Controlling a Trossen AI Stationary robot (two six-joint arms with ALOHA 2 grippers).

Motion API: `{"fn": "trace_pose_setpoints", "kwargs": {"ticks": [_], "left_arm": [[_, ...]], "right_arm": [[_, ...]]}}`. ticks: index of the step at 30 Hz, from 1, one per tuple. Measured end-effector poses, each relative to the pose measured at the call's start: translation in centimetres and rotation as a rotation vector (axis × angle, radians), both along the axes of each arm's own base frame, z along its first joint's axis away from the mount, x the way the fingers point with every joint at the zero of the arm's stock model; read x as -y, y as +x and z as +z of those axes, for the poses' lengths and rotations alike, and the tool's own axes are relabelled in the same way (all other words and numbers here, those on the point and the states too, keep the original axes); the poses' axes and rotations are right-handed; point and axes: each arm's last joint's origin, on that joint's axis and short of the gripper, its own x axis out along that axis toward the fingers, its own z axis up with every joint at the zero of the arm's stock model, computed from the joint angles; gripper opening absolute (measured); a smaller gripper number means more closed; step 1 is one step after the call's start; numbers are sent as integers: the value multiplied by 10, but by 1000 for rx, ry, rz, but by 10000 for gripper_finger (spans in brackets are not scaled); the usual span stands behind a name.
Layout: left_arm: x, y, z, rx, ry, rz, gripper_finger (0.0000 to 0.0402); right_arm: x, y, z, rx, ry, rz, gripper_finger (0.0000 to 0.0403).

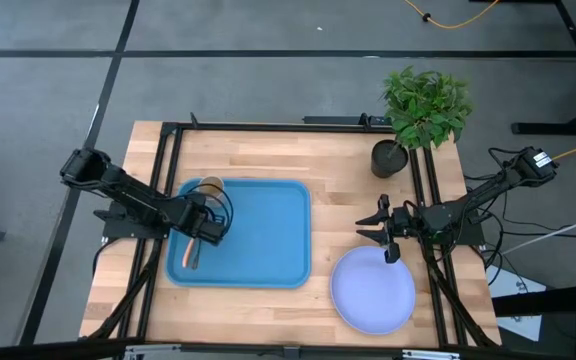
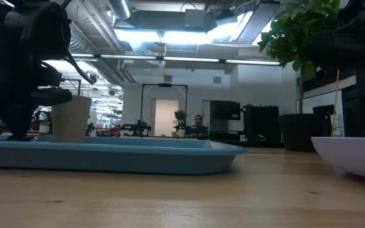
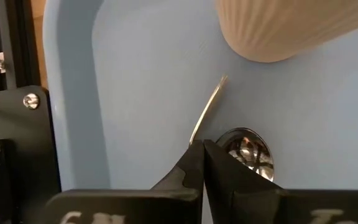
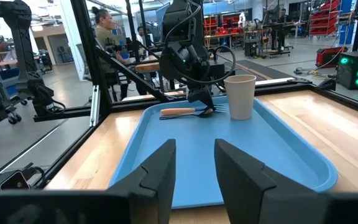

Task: Pick and place plate/cup/fork/spoon on tray
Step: Adjust the orange fork

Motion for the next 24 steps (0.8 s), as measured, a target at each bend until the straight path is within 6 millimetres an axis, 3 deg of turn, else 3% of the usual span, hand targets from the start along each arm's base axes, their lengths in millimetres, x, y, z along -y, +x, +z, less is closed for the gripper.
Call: {"fn": "trace_pose_setpoints", "kwargs": {"ticks": [24], "left_arm": [[-1,-7,1,-76,-6,7,0]], "right_arm": [[0,0,-4,-40,-11,0,115]]}}
